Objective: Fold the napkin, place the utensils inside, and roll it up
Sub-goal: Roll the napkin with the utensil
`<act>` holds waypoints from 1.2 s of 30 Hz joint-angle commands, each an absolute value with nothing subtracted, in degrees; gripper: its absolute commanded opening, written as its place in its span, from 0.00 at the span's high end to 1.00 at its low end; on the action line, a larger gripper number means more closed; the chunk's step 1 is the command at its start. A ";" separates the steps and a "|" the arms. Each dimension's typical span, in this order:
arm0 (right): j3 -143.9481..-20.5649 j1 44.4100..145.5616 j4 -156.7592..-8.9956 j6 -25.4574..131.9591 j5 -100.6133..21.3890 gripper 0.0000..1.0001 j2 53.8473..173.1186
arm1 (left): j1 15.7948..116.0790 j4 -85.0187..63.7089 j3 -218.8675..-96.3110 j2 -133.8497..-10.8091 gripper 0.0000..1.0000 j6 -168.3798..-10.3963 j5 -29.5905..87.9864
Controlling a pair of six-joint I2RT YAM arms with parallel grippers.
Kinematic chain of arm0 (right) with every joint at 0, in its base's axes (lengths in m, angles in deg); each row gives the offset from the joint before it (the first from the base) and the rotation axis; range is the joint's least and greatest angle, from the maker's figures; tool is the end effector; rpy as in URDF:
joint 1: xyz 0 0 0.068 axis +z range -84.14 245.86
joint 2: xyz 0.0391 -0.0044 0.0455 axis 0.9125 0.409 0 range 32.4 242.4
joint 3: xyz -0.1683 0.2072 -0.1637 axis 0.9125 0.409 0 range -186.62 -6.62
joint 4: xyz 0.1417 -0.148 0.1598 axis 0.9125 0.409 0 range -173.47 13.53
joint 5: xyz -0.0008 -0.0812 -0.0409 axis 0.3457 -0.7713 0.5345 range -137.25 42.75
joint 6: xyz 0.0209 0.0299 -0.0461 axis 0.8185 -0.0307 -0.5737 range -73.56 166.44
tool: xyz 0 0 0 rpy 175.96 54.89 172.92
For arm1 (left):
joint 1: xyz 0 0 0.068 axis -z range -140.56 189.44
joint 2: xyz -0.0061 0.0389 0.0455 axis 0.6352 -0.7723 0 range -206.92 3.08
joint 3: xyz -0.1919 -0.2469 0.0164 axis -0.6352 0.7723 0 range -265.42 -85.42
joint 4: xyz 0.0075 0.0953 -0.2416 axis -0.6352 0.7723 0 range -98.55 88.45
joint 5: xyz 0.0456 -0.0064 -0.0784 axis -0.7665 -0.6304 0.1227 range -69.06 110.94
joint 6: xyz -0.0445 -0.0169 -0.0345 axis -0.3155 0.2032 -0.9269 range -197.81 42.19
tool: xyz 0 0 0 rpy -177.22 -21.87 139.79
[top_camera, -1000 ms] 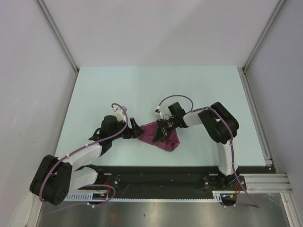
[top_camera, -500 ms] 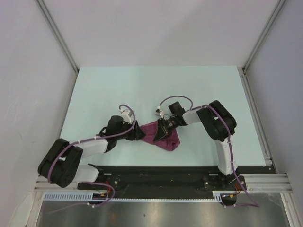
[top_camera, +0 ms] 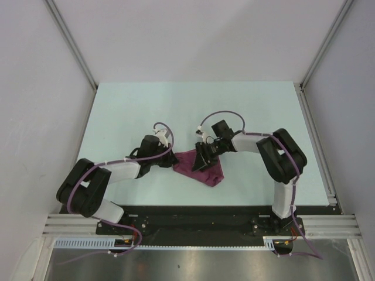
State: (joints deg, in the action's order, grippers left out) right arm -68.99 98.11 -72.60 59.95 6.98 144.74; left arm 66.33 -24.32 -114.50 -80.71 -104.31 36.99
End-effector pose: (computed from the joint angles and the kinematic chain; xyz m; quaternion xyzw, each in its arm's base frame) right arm 0.3086 0.2355 0.1619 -0.2534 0.8313 0.4935 0.0349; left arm 0.2318 -0.1307 0.1811 0.0632 0.8933 -0.3043 0.3247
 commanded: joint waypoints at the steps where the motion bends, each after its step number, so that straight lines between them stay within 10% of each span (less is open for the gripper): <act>1: -67.80 100.12 -66.25 55.58 -8.38 0.33 134.46 | 66.33 -18.22 -119.08 -83.40 1.00 -102.15 34.91; 16: -54.61 127.64 -78.11 44.42 -64.11 0.28 119.06 | 66.33 -8.99 -126.20 -87.01 1.00 -101.80 35.61; 36: -56.98 120.36 -79.17 41.78 -48.52 0.29 128.90 | 66.33 -8.99 -127.61 -87.63 1.00 -100.84 37.90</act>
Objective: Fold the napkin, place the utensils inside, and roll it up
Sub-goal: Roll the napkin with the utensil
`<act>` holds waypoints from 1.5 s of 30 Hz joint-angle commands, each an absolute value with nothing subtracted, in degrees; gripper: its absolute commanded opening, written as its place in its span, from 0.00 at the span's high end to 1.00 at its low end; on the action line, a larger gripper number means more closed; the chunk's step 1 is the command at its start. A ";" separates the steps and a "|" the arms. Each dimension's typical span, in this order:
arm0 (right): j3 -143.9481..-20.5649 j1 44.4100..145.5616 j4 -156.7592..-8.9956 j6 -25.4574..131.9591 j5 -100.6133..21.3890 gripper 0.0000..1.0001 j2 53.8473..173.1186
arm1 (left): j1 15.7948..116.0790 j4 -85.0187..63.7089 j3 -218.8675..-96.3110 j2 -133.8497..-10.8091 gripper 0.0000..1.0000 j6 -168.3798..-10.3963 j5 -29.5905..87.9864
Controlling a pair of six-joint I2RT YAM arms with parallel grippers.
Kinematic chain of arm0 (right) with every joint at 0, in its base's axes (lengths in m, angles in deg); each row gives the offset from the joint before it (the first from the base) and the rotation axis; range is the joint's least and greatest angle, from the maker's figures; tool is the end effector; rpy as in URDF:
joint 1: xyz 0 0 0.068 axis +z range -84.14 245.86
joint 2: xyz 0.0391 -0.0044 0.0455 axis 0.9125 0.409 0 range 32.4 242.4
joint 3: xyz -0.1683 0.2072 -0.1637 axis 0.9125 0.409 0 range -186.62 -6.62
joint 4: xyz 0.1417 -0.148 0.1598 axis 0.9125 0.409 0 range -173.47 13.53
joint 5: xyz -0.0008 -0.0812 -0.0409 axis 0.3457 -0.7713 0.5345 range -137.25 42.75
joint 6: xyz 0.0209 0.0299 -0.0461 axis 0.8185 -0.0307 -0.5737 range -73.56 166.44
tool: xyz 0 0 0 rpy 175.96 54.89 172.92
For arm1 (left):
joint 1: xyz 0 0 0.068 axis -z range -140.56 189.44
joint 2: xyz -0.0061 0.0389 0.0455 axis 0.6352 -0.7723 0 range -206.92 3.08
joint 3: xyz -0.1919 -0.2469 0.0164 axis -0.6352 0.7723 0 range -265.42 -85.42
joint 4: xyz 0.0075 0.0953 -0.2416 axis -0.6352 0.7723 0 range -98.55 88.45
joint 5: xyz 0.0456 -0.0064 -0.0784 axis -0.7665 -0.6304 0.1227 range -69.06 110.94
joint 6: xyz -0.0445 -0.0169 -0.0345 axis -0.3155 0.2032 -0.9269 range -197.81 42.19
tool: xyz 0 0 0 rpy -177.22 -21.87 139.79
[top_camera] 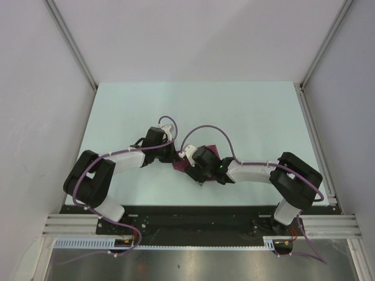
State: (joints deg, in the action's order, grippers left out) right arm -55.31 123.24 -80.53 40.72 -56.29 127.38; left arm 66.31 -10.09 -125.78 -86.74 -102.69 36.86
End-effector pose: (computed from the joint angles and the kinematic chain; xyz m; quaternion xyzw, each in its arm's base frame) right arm 0.1857 0.2775 0.1955 -0.4655 0.8107 0.0848 0.3447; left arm 0.2621 -0.1459 0.1878 0.0658 0.9233 -0.2715 0.2635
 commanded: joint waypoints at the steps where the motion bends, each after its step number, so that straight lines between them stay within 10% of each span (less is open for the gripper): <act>1: -57.33 119.05 -78.04 42.04 -47.79 0.29 129.34 | 66.33 -8.99 -127.78 -87.80 1.00 -100.84 37.99; 9: -60.58 117.27 -71.44 43.71 -39.79 0.58 135.23 | 66.33 -8.99 -128.66 -86.93 0.96 -101.27 37.55; 15: -61.12 115.61 -67.39 47.48 -30.48 0.79 137.34 | 66.24 -7.32 -128.49 -80.96 0.34 -102.85 31.67; 18: -60.50 114.03 -67.21 48.80 -23.80 0.83 138.04 | 66.24 -6.80 -127.79 -77.45 0.21 -103.38 28.15; 45: -58.92 96.19 -76.79 61.20 14.97 0.91 150.52 | 66.68 -25.33 -116.01 -75.67 0.15 -106.81 35.61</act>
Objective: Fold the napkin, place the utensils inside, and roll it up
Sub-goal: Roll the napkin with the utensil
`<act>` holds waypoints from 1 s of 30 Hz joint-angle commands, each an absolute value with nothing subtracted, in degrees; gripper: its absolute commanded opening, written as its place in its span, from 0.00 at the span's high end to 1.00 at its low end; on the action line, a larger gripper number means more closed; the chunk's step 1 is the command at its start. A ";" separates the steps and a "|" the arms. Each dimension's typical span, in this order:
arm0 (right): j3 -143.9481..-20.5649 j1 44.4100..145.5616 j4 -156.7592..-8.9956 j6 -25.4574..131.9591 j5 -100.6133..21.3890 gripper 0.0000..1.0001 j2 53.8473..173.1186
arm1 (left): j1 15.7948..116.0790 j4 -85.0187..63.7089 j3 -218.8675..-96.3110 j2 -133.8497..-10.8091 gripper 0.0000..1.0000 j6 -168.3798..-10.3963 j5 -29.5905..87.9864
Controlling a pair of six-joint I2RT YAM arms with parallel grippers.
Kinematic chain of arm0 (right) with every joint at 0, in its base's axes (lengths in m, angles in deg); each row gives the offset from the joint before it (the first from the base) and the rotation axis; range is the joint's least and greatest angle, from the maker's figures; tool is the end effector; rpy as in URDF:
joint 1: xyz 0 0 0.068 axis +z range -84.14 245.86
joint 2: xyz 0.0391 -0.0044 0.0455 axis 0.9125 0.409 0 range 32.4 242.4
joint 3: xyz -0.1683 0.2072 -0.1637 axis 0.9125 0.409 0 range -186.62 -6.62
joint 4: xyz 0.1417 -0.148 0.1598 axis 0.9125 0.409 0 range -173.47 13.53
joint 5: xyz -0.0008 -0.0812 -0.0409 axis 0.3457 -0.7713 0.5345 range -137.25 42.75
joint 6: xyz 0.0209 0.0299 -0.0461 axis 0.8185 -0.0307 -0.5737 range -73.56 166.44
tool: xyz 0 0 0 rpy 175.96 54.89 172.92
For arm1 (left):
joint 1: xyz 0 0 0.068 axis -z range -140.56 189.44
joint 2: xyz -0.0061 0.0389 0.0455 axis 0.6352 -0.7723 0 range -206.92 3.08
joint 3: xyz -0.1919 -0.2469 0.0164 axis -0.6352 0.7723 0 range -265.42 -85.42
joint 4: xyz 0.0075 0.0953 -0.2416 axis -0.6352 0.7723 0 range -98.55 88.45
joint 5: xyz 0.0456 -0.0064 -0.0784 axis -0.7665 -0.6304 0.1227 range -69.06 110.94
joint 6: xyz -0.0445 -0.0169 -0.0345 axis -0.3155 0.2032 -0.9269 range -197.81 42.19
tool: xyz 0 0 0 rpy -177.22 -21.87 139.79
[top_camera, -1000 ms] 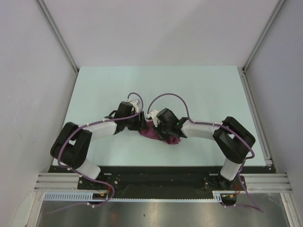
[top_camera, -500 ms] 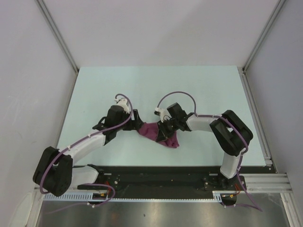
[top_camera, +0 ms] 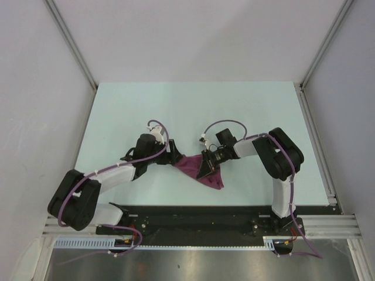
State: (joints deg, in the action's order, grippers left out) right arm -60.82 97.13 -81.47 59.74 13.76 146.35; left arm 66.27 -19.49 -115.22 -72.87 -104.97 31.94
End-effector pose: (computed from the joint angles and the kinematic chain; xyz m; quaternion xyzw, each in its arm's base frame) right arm 0.2911 0.2203 0.1293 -0.2528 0.8059 0.5353 0.0078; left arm 0.2214 -0.1210 0.2092 0.0415 0.8839 -0.2838 0.3695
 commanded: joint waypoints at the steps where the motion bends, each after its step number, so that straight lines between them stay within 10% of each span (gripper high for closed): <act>1: -59.09 96.01 -76.79 61.20 15.15 0.91 150.96 | 66.77 -26.03 -116.01 -76.28 0.15 -107.07 35.70; 10: -59.97 94.34 -76.71 61.03 16.12 0.89 152.90 | 68.70 -34.72 -114.51 -82.43 0.27 -110.58 40.62; 20: -63.31 93.98 -69.61 59.54 13.13 0.52 146.33 | 70.11 -34.31 -115.03 -84.73 0.97 -111.03 41.07; 30: -67.18 98.45 -59.74 56.37 -10.82 0.33 130.06 | 70.11 -22.45 -121.63 -87.27 1.00 -108.48 40.54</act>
